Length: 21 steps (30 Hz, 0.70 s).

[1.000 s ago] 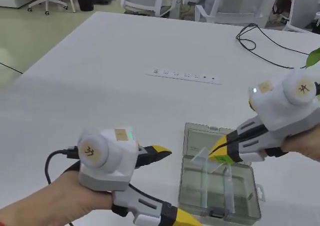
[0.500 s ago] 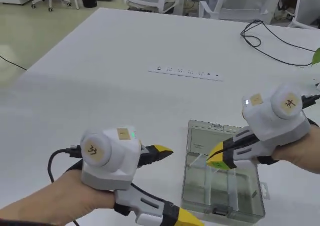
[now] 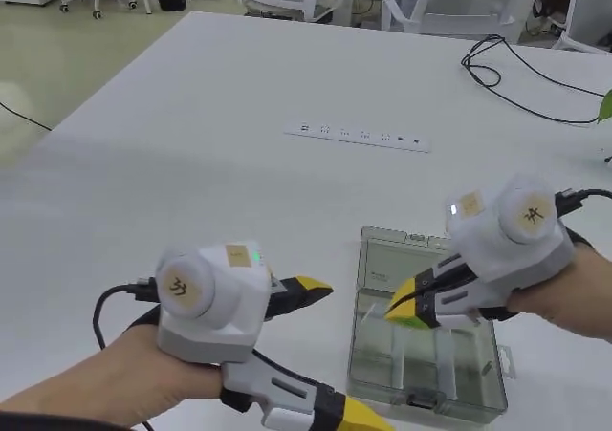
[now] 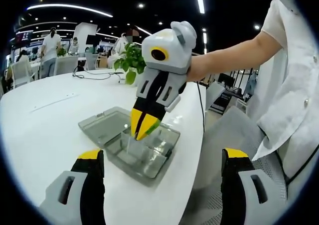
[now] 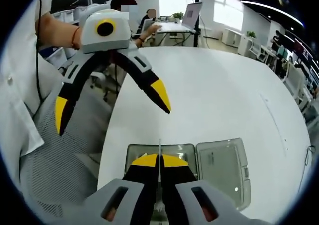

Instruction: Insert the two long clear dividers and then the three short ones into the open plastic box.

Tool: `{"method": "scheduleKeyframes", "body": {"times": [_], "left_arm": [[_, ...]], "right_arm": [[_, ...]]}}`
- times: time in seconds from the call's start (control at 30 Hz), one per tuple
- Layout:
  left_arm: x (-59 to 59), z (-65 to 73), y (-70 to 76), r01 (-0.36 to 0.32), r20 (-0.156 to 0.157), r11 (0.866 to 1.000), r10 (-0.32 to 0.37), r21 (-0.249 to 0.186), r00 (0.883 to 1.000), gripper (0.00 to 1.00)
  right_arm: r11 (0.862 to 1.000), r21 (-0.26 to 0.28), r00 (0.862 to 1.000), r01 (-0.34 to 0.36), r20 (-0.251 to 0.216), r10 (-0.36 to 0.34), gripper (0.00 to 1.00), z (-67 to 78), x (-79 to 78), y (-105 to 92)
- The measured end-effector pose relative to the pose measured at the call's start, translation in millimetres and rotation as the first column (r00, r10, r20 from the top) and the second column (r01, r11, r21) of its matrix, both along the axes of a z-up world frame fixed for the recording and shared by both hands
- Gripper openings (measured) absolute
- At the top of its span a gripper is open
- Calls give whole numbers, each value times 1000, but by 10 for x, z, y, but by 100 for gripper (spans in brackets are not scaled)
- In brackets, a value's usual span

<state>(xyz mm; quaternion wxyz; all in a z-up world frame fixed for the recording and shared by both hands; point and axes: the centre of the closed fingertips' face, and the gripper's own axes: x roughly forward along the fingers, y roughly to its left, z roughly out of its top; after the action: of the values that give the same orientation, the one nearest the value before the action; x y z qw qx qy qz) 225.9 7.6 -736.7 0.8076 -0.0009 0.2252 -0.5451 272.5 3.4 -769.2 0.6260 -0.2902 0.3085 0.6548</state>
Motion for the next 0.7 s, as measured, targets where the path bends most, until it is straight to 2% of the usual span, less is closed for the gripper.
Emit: {"method": "scheduleKeyframes", "body": {"times": [0.7], "left_arm": [[-11, -37, 2, 3, -11, 1000, -3, 6, 1000, 100]], "right_arm": [[999, -52, 1000, -3, -23, 2, 3, -316, 11, 55]]}}
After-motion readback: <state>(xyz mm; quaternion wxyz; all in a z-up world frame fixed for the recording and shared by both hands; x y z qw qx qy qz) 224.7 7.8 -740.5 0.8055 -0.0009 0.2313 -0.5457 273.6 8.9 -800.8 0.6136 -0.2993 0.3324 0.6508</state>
